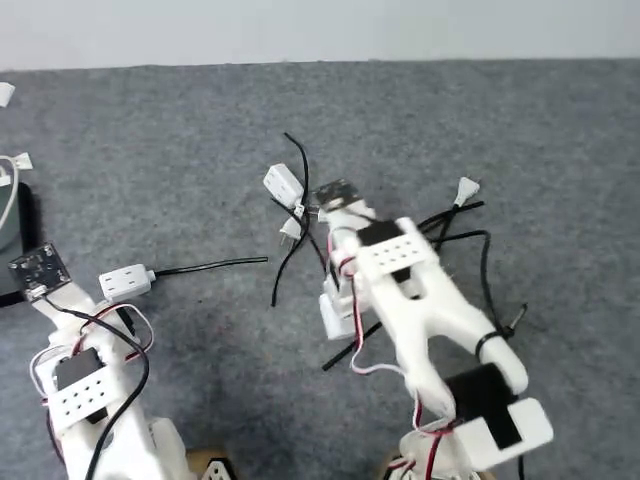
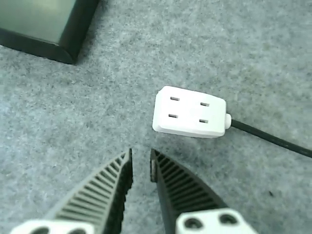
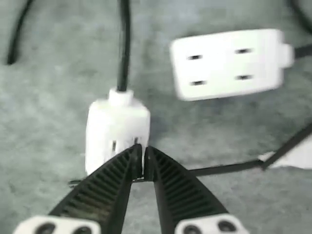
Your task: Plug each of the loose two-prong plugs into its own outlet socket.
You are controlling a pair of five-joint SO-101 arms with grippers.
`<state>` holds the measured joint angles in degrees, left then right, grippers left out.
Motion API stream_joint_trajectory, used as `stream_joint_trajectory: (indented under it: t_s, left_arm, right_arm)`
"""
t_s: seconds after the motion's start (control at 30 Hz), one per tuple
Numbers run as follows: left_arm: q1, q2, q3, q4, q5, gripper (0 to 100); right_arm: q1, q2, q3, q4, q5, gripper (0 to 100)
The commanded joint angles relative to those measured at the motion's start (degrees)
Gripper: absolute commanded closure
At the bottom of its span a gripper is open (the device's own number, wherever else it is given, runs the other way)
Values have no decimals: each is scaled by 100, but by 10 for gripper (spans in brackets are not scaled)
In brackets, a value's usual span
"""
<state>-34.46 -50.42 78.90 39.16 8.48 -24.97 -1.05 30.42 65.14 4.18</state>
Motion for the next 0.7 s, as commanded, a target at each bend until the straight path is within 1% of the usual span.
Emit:
stream_joint_trajectory:
  t_s: [0.0, 0.13, 0.33, 0.67]
  left_arm:
    - [53, -44, -22, -149, -53, 942]
    - [53, -44, -22, -149, -193, 945]
    - [53, -44, -22, -141, -202, 945]
    - [53, -62, 13, -141, -202, 945]
  right_arm:
    - [-418, -242, 202, -312, -62, 990]
    - [-497, 101, 264, -488, -53, 990]
    - [-444, 567, 0, -400, -44, 990]
    - [-593, 620, -26, -365, 0, 990]
